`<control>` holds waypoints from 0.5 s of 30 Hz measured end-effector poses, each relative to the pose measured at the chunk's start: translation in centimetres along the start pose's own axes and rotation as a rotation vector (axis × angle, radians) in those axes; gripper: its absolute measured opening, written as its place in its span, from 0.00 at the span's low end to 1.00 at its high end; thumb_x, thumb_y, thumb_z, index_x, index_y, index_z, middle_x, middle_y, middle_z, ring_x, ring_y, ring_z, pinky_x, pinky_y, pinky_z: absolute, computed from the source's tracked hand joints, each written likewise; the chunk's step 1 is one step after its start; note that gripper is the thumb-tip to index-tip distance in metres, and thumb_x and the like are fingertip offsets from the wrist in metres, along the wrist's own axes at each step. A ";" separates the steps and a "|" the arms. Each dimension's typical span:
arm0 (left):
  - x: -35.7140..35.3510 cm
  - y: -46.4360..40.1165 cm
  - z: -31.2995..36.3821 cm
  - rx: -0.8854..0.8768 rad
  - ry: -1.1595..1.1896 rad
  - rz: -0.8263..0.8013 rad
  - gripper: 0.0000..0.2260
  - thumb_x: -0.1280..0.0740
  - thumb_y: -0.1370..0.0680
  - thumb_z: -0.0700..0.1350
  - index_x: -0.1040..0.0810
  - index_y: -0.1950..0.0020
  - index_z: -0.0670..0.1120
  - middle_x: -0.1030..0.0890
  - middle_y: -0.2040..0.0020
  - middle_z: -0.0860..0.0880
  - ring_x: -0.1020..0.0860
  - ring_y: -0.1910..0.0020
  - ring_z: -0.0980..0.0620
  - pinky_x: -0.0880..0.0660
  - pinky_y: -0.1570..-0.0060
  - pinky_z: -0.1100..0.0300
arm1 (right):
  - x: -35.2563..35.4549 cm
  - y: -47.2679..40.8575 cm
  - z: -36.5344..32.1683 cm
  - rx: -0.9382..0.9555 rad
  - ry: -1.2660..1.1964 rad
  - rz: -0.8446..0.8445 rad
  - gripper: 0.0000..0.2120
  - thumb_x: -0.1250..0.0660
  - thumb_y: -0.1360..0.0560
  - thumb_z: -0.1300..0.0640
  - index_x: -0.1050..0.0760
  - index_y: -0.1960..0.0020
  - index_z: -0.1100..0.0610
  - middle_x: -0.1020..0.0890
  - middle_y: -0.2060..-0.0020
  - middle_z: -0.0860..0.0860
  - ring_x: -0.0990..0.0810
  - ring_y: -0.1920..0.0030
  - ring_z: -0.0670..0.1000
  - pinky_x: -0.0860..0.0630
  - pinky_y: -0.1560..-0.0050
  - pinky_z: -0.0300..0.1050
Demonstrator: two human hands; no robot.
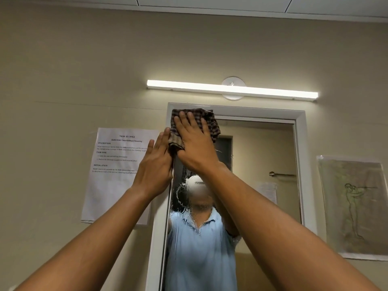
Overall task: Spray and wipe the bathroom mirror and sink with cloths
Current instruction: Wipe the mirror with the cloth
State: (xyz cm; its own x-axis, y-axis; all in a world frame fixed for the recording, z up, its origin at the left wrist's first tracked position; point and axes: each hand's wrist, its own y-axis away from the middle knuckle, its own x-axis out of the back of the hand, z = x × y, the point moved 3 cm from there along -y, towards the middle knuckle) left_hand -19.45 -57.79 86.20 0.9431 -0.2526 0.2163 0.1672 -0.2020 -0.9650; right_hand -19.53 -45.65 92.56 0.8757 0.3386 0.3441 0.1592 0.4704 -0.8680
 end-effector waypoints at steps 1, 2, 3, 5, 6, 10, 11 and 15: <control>0.0 0.1 0.0 -0.003 -0.010 0.000 0.29 0.50 0.20 0.47 0.57 0.21 0.47 0.56 0.20 0.47 0.57 0.21 0.51 0.55 0.23 0.50 | 0.0 0.3 0.2 0.034 0.020 -0.003 0.37 0.47 0.24 0.44 0.56 0.19 0.53 0.55 0.20 0.50 0.60 0.21 0.49 0.70 0.26 0.51; 0.0 0.1 -0.1 -0.001 -0.016 -0.001 0.29 0.53 0.20 0.49 0.58 0.21 0.46 0.57 0.20 0.47 0.57 0.21 0.51 0.56 0.23 0.50 | -0.1 0.6 0.5 0.071 0.040 -0.005 0.38 0.48 0.26 0.43 0.55 0.19 0.52 0.53 0.20 0.49 0.59 0.21 0.49 0.70 0.25 0.51; -0.1 0.2 -0.2 0.001 -0.021 -0.005 0.29 0.54 0.20 0.50 0.58 0.21 0.46 0.57 0.20 0.47 0.57 0.21 0.51 0.56 0.23 0.51 | -0.3 1.1 0.7 0.105 0.057 -0.004 0.39 0.48 0.26 0.41 0.54 0.19 0.52 0.52 0.20 0.49 0.58 0.21 0.49 0.69 0.25 0.51; -0.2 0.2 -0.2 0.002 -0.046 -0.012 0.30 0.54 0.21 0.51 0.58 0.21 0.45 0.57 0.20 0.46 0.57 0.21 0.51 0.54 0.23 0.49 | -0.7 2.1 1.5 0.160 0.086 -0.003 0.39 0.47 0.25 0.37 0.53 0.19 0.52 0.52 0.20 0.49 0.57 0.20 0.50 0.68 0.24 0.53; -0.2 0.2 -0.3 -0.001 -0.066 -0.016 0.31 0.54 0.22 0.52 0.57 0.21 0.44 0.57 0.20 0.46 0.57 0.21 0.50 0.54 0.23 0.48 | -0.9 2.6 1.8 0.176 0.102 -0.002 0.40 0.49 0.25 0.33 0.53 0.19 0.52 0.51 0.20 0.49 0.57 0.20 0.50 0.67 0.24 0.55; -0.3 0.3 -0.1 -0.001 -0.120 -0.037 0.31 0.54 0.22 0.52 0.60 0.21 0.44 0.61 0.21 0.45 0.60 0.22 0.49 0.58 0.24 0.50 | -0.4 4.6 3.7 0.162 0.178 0.006 0.41 0.54 0.25 0.27 0.53 0.20 0.48 0.51 0.20 0.48 0.57 0.20 0.50 0.65 0.25 0.65; -0.3 0.3 -0.2 0.005 -0.127 -0.037 0.31 0.52 0.22 0.49 0.60 0.21 0.44 0.61 0.21 0.45 0.60 0.22 0.49 0.57 0.23 0.49 | -0.2 4.9 4.3 0.137 0.186 0.008 0.39 0.55 0.24 0.27 0.53 0.20 0.47 0.52 0.20 0.47 0.58 0.20 0.50 0.66 0.27 0.67; -0.4 0.3 -0.4 0.010 -0.150 -0.054 0.35 0.47 0.25 0.42 0.60 0.21 0.44 0.61 0.21 0.45 0.60 0.22 0.49 0.55 0.23 0.48 | 1.2 6.2 7.8 -0.015 0.145 0.029 0.33 0.55 0.21 0.32 0.56 0.20 0.43 0.55 0.20 0.46 0.61 0.21 0.49 0.69 0.29 0.69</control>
State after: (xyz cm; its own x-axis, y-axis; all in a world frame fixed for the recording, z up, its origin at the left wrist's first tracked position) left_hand -19.87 -58.08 85.88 0.9648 -0.0978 0.2441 0.2210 -0.2015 -0.9542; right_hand -21.06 -36.00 90.42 0.9366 0.2302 0.2641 0.1383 0.4496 -0.8825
